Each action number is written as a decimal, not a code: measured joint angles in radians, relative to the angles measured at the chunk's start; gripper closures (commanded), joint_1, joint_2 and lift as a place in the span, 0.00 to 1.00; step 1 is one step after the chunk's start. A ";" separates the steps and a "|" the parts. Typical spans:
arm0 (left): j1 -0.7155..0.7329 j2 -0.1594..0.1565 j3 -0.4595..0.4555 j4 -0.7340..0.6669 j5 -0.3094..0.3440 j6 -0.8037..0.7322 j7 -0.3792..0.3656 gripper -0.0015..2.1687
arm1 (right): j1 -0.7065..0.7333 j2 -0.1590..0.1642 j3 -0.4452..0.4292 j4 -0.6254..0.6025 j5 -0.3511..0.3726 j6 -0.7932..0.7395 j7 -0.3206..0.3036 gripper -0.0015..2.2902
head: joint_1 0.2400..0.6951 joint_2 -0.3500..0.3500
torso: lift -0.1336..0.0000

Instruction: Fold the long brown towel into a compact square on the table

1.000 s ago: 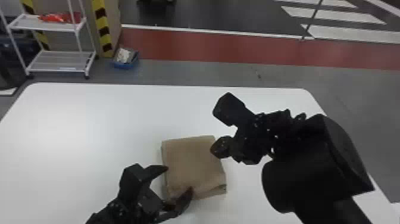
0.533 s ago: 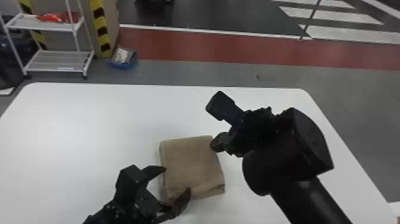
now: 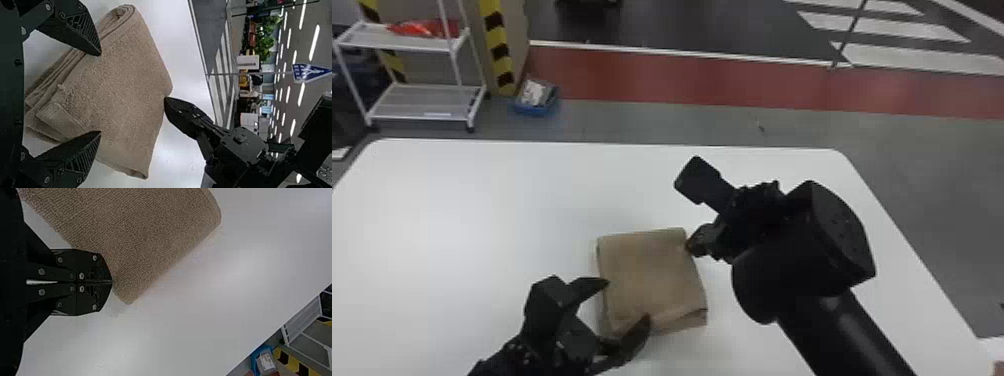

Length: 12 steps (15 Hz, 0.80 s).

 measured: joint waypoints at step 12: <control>-0.011 -0.001 0.008 0.008 -0.002 0.000 -0.012 0.10 | -0.021 -0.003 -0.037 -0.093 -0.050 0.030 0.010 0.65 | 1.00 0.28 | 0.08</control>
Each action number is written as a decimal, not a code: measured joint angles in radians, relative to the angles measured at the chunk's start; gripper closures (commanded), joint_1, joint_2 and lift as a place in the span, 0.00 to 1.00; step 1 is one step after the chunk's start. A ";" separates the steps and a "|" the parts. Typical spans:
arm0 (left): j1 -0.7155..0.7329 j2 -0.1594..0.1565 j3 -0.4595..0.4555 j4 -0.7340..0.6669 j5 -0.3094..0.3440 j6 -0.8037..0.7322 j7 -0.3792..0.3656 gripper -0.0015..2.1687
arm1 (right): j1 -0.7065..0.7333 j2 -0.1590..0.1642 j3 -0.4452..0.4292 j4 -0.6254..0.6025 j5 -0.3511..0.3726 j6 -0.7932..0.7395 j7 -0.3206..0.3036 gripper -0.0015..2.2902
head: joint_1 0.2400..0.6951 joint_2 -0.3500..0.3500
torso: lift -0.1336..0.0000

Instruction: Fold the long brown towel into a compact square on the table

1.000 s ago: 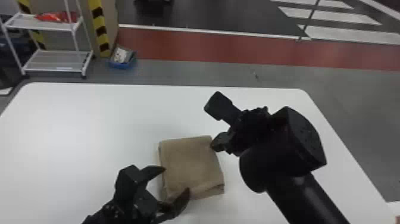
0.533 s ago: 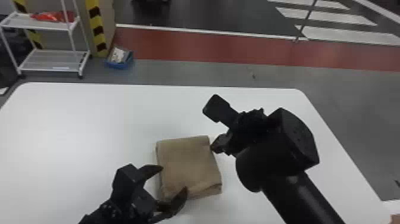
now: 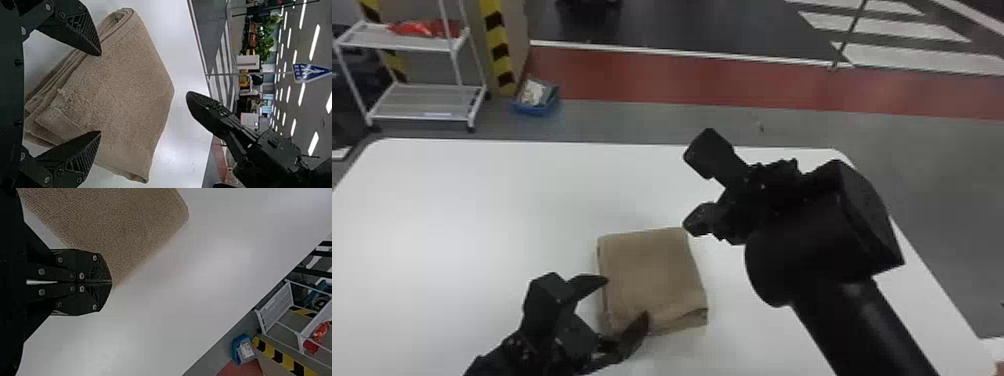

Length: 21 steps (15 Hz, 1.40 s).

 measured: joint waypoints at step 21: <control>0.034 0.003 0.048 -0.082 0.007 0.028 -0.022 0.09 | 0.091 0.084 -0.220 -0.163 -0.154 0.137 -0.221 0.46 | 1.00 0.25 | 0.08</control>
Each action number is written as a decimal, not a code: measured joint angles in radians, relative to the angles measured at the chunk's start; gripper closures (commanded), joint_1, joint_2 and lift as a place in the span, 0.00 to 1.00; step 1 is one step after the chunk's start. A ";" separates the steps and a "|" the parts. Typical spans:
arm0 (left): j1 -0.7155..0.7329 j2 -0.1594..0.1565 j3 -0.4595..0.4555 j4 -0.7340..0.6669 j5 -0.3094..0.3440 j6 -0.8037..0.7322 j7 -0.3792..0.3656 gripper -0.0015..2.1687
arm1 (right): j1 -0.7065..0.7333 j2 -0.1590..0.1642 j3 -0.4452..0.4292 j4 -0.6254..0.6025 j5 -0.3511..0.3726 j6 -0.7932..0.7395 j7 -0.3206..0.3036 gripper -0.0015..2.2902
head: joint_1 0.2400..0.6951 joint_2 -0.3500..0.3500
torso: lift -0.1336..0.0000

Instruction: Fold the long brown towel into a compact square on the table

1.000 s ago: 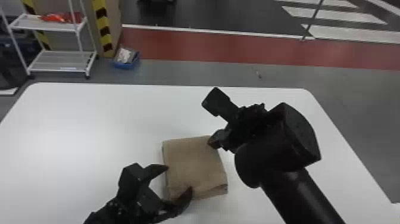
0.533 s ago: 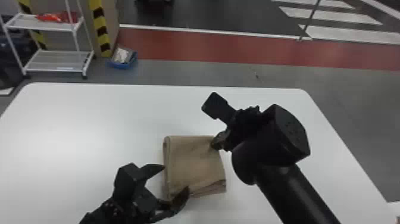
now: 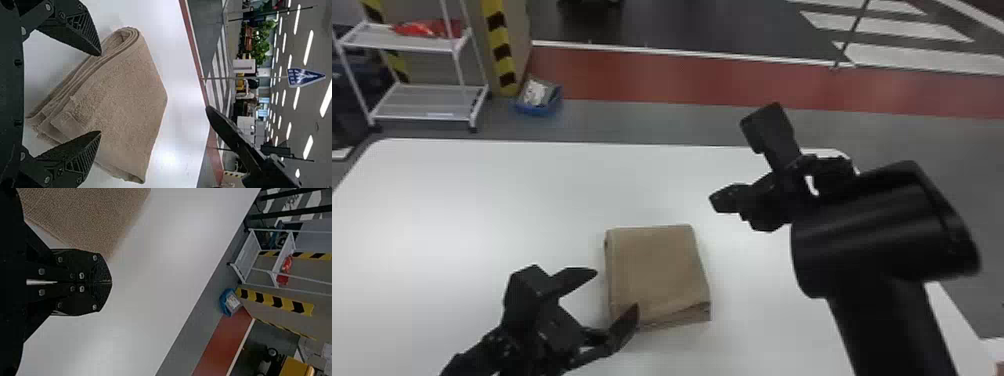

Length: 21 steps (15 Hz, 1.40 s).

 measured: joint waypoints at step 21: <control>0.352 -0.008 0.167 -0.127 0.233 -0.504 0.519 0.09 | 0.909 0.184 -0.287 -0.087 -0.533 -1.358 -0.738 0.08 | 1.00 0.43 | 0.08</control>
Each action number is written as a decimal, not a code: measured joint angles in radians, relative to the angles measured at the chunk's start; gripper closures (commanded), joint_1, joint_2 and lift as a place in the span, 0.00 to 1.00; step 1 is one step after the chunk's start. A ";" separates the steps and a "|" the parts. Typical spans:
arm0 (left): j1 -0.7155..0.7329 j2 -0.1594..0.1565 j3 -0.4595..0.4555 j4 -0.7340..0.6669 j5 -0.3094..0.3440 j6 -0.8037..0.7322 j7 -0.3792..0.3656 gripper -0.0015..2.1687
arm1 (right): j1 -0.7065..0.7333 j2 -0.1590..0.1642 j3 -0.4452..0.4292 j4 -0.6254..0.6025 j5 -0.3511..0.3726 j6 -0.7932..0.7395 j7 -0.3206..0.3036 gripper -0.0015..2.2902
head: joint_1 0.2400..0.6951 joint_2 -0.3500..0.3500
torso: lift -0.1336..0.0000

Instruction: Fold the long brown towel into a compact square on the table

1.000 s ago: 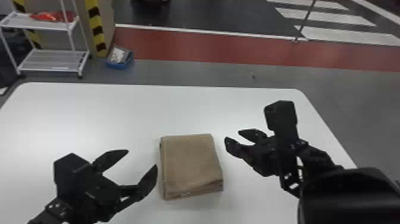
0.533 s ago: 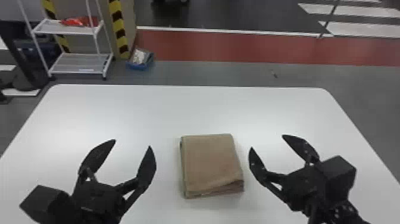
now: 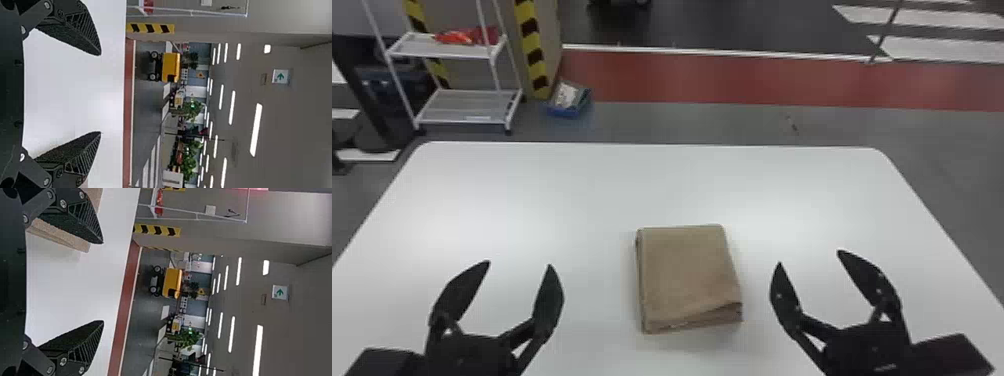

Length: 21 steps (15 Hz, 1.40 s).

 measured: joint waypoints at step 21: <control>0.074 -0.003 0.162 -0.048 0.084 -0.039 -0.046 0.09 | -0.016 0.012 0.077 0.016 0.029 0.003 -0.029 0.08 | 1.00 0.67 | 0.08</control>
